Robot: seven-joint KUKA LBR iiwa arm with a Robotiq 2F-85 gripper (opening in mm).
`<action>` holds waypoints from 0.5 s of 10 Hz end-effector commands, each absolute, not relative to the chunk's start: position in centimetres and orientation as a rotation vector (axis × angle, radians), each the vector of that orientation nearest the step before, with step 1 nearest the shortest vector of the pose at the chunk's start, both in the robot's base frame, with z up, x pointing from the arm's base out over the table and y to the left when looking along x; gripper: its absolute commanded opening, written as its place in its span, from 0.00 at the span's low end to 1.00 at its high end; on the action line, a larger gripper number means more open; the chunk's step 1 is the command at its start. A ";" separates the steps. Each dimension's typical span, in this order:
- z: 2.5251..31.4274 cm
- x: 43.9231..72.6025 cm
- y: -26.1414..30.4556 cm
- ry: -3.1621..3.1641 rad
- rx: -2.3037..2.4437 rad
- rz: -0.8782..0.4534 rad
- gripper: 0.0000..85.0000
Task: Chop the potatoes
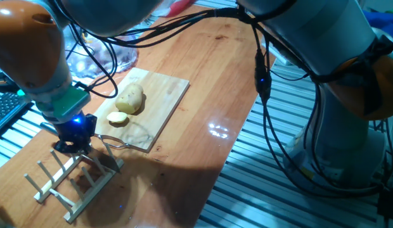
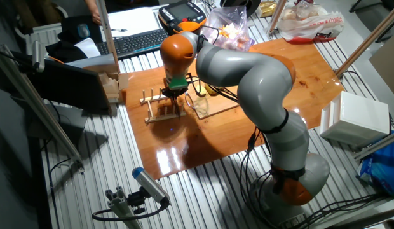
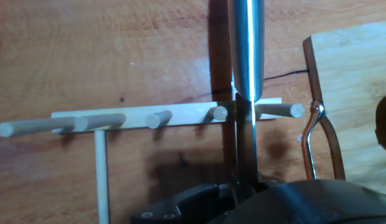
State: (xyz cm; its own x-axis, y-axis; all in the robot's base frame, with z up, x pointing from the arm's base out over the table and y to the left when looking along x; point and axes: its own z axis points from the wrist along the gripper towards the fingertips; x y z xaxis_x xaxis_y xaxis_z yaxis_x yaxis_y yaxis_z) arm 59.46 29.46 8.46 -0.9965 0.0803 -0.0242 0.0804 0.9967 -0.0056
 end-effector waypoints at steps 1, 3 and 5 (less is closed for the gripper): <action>8.6 59.5 29.5 3.120 0.126 0.001 0.20; 10.3 59.6 29.8 3.136 0.153 0.019 0.20; 12.8 59.7 29.6 3.169 0.164 0.053 0.20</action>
State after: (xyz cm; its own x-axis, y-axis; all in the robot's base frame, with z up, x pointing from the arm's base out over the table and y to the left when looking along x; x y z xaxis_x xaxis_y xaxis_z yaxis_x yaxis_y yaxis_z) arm 59.67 29.63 12.04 -0.9942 0.1018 0.0342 0.1029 0.9942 0.0318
